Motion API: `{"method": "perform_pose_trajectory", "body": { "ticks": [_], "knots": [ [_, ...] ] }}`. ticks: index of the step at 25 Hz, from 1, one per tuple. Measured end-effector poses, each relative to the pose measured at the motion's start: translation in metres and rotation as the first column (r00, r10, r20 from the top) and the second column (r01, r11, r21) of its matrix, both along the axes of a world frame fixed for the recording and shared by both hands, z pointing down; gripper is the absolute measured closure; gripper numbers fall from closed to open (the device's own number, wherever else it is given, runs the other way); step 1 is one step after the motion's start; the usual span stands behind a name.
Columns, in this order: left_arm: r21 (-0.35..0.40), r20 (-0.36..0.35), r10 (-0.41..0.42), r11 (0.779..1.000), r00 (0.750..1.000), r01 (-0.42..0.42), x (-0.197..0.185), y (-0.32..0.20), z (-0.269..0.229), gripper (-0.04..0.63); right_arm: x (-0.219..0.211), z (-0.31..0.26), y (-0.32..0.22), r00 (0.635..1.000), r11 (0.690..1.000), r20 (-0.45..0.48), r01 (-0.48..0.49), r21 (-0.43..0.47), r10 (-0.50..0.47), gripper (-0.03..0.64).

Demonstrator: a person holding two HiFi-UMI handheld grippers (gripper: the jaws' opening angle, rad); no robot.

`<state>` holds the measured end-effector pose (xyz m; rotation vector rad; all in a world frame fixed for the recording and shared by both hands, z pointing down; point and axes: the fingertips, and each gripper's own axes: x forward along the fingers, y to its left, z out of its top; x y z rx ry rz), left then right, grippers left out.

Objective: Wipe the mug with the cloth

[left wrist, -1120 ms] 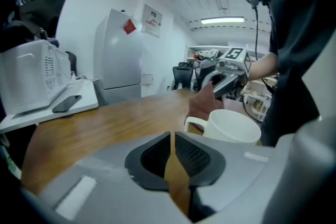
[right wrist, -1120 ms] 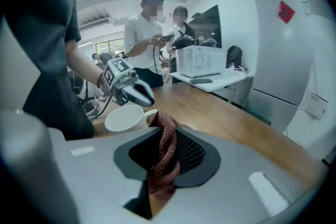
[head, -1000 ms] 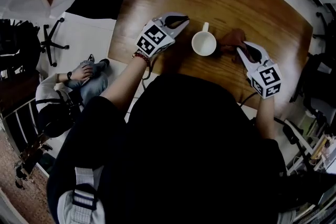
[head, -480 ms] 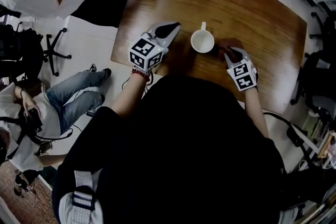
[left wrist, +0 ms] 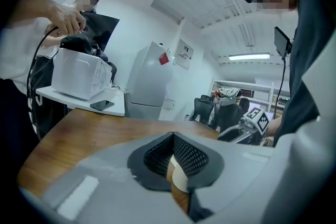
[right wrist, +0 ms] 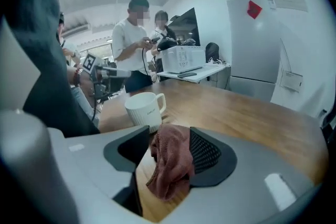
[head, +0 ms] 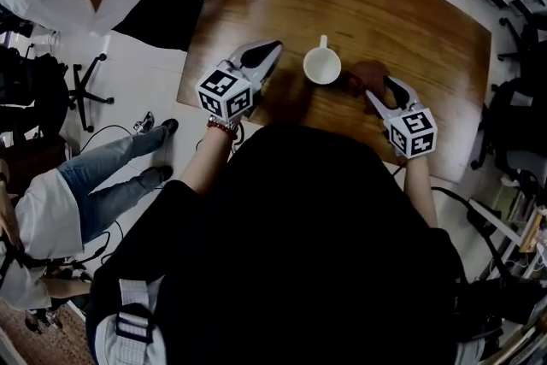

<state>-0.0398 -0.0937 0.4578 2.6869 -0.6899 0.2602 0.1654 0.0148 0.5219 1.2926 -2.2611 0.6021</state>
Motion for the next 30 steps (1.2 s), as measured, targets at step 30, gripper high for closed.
{"method": "perform_pose_trajectory", "body": {
  "ticks": [30],
  "knots": [
    [0.152, -0.107, 0.193, 0.973, 0.975, -0.176, 0.068, 0.049, -0.083, 0.591, 0.026, -0.171, -0.029, 0.957, 0.829, 0.024, -0.264, 0.494, 0.29, 0.408]
  ]
}}
